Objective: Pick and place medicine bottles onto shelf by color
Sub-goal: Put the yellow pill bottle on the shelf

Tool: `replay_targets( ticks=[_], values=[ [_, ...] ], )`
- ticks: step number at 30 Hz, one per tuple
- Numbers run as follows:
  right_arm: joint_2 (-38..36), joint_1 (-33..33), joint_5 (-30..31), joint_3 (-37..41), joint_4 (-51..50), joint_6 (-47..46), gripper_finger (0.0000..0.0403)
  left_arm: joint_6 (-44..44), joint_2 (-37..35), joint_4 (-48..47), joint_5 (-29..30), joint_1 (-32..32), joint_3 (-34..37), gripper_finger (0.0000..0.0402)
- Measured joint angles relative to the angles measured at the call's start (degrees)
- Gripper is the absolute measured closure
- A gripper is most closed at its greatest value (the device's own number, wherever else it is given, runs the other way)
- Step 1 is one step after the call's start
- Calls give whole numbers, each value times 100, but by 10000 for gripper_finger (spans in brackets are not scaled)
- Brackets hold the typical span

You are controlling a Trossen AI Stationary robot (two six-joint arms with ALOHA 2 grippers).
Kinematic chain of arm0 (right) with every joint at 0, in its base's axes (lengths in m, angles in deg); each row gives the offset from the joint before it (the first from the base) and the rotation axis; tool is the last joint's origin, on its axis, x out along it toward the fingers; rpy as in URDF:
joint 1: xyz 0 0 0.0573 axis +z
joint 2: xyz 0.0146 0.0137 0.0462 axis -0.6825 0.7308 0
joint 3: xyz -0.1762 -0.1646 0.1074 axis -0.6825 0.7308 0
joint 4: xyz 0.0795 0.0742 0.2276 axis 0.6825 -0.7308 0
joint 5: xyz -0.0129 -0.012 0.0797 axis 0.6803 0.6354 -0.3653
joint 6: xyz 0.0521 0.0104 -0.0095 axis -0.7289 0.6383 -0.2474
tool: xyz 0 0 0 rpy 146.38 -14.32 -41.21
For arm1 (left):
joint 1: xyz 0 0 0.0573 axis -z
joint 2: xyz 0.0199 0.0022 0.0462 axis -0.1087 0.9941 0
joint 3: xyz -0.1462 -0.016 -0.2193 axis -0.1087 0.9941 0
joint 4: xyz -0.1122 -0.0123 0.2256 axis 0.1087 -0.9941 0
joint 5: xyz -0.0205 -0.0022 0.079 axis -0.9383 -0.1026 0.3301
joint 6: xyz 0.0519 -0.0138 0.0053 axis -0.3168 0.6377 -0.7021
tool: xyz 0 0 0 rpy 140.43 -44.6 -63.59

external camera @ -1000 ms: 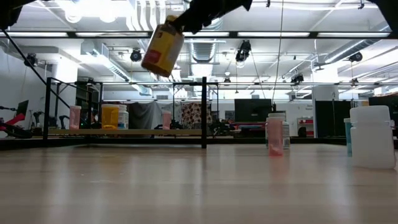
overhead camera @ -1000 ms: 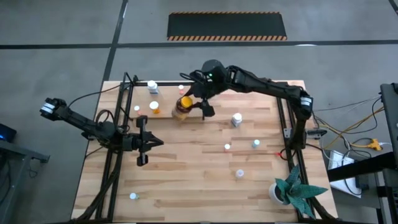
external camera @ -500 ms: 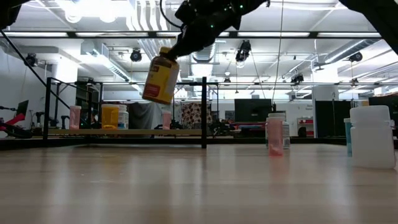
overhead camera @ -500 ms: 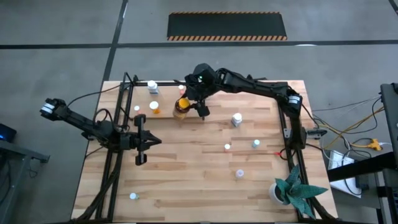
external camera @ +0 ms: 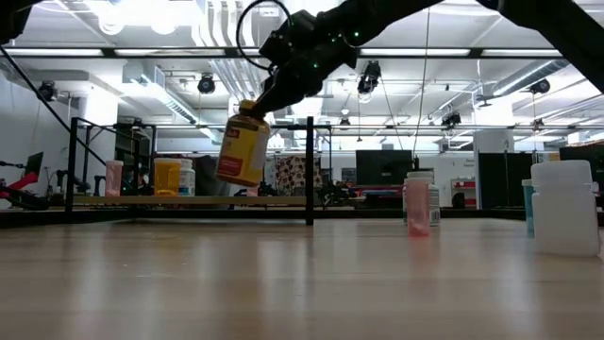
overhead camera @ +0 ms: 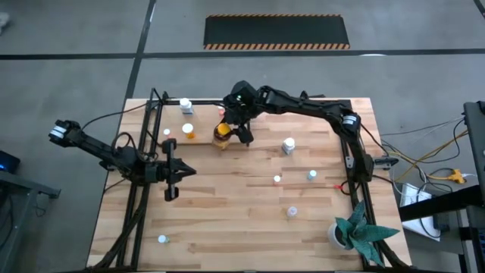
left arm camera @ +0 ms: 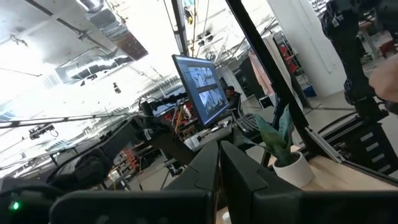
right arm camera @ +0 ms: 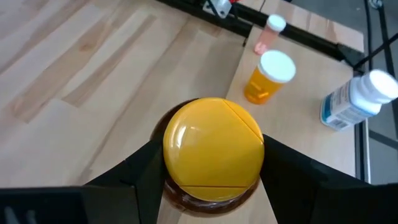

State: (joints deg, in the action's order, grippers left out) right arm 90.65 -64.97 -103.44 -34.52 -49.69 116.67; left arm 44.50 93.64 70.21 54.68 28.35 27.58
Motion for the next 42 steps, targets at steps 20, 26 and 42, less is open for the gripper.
replay_targets(
  ticks=[20, 26, 42],
  values=[
    [72, -145, 302, 0, 211, -372, 190, 1, -28, 2, 0, 0, 0, 402],
    [70, -154, 497, 0, 195, -363, 190, 1, -31, 2, 0, 0, 0, 402],
    [24, -146, 954, -1, 279, -603, 114, 1, -54, 0, 0, 0, 0, 402]
  ],
)
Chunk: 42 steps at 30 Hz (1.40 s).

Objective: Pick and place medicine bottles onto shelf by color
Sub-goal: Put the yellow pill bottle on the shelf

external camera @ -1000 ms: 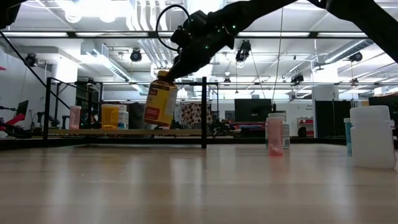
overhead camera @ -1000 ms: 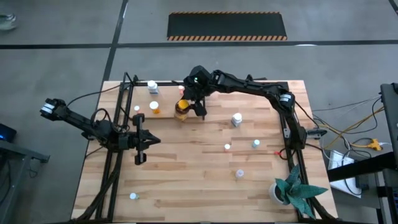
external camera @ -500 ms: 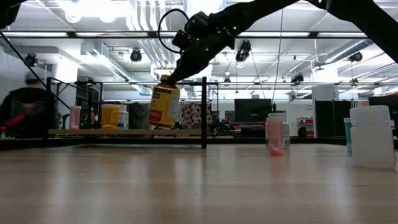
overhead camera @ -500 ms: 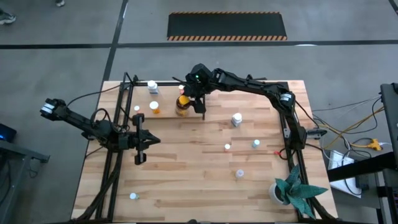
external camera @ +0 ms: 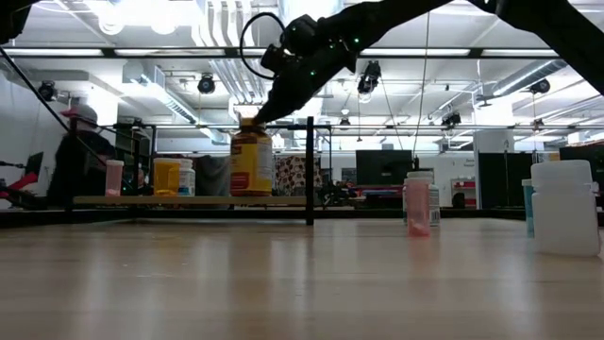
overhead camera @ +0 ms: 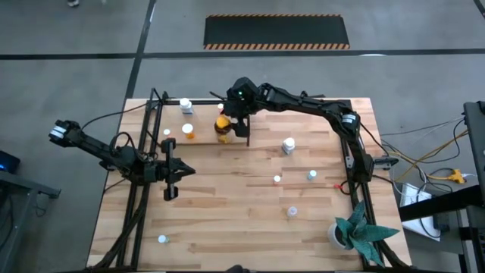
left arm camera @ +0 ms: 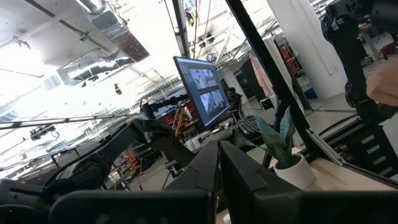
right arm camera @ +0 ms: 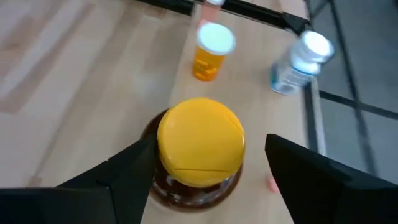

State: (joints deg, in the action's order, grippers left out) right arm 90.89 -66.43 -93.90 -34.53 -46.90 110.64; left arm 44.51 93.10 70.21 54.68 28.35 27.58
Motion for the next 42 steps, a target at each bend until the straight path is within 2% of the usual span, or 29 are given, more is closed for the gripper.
replay_targets(
  ticks=[6, 12, 20, 29, 34, 42],
  values=[
    [-92, 39, 206, -269, -102, -203, 120, 2, 7, -7, 0, 0, 0, 402],
    [-255, 241, 148, -374, -111, -282, 155, 2, 7, -5, -1, -2, 0, 402],
    [-116, 608, 138, -347, -275, -271, 261, 2, 11, -7, 0, -1, 0, 402],
    [-56, 652, 233, -212, -262, -372, 383, 6, 13, -9, -1, 0, 0, 402],
    [-52, 652, 574, -12, -249, -365, 392, 7, 13, -12, -1, -1, 0, 402],
    [-74, 650, 1480, 54, -277, -378, 390, 7, 13, -13, 0, 0, 0, 402]
  ],
)
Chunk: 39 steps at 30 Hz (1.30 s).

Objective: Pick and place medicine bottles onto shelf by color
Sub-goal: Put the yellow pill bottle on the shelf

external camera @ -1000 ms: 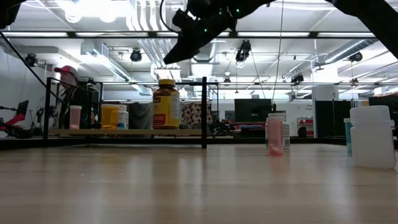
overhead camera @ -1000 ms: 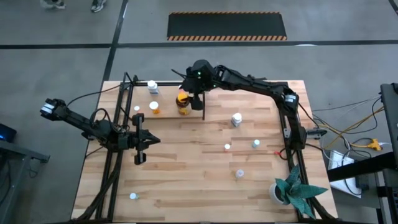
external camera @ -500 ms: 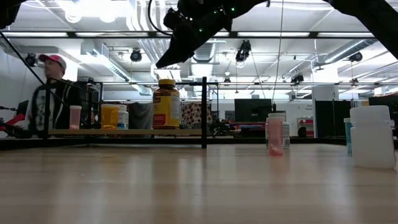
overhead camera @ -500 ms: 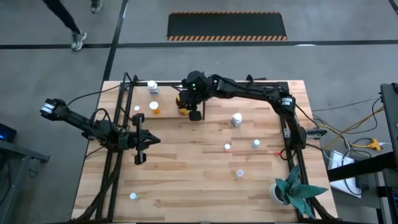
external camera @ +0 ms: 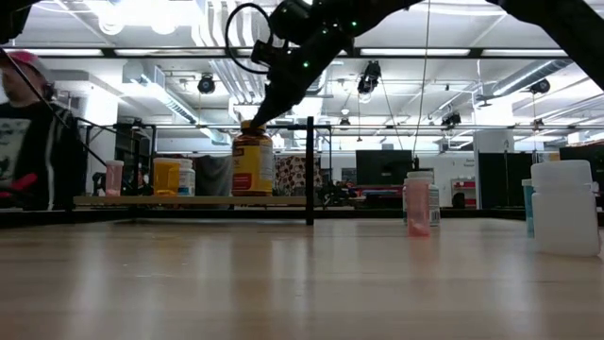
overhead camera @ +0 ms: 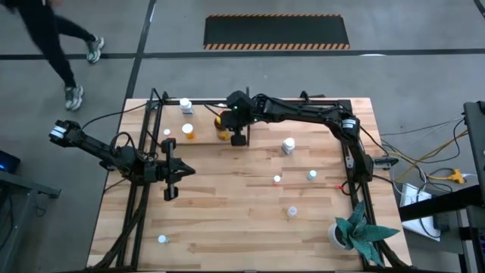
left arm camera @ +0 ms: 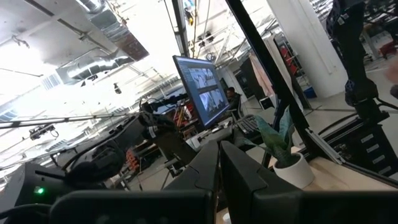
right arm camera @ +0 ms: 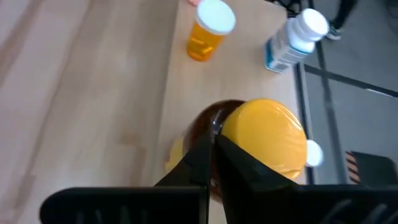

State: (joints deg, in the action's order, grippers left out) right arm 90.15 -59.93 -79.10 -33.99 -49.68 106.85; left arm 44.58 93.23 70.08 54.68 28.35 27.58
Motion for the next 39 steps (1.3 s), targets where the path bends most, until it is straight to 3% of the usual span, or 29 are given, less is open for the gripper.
replay_targets(
  ticks=[10, 19, 29, 39],
  values=[
    [-103, -1, 810, -8, -216, 229, 390, 1, -11, -94, -2, -2, 0, 402],
    [-124, 13, 793, -261, -200, 233, 390, 0, -13, -94, 0, 0, 0, 402],
    [-41, -190, 754, -306, 841, -36, 390, 0, -13, -94, 0, -2, 0, 402],
    [121, -251, 745, -211, 593, -384, 390, 0, -11, -96, 0, -2, 0, 402]
  ],
)
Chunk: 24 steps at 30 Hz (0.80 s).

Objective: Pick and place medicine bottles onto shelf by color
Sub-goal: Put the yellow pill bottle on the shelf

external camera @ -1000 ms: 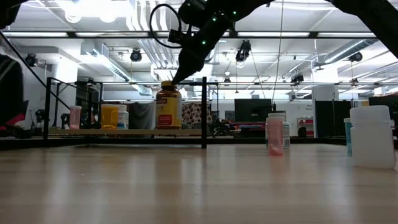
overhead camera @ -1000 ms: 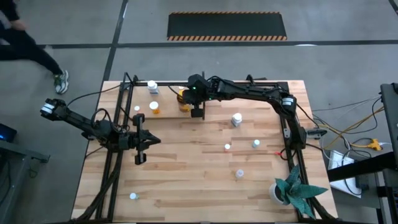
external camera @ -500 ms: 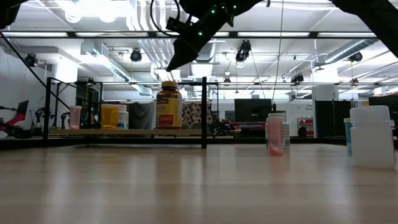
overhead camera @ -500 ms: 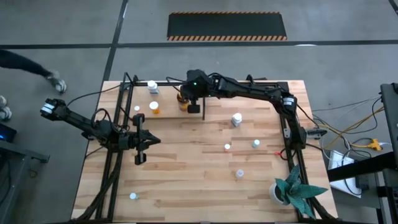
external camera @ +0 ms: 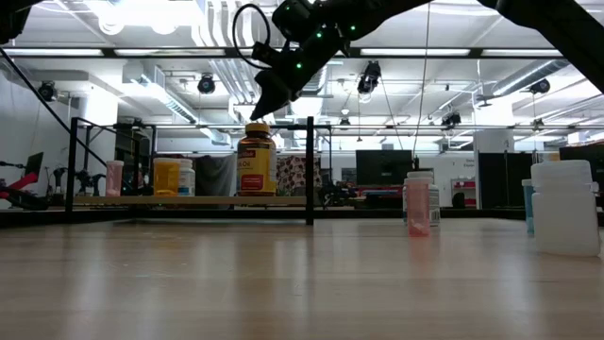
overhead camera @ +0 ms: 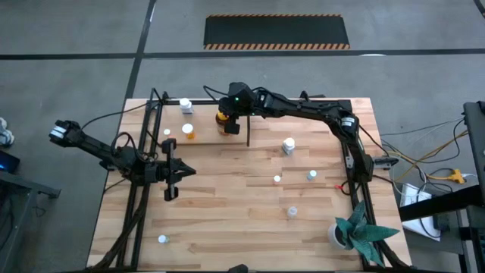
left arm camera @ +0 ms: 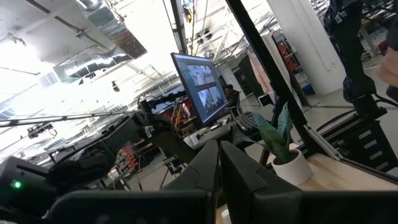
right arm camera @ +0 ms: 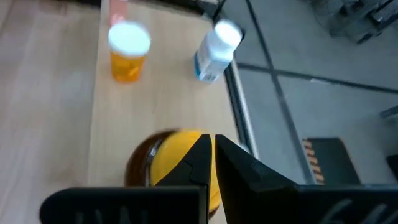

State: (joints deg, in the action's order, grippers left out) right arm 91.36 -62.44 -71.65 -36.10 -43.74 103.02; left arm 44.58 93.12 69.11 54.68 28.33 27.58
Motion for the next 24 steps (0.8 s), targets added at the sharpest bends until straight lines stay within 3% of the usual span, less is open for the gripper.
replay_targets(
  ticks=[24],
  values=[
    [-94, 164, 9, -430, -1689, -45, 390, -2, -2, -2, 0, 0, 0, 402]
  ],
)
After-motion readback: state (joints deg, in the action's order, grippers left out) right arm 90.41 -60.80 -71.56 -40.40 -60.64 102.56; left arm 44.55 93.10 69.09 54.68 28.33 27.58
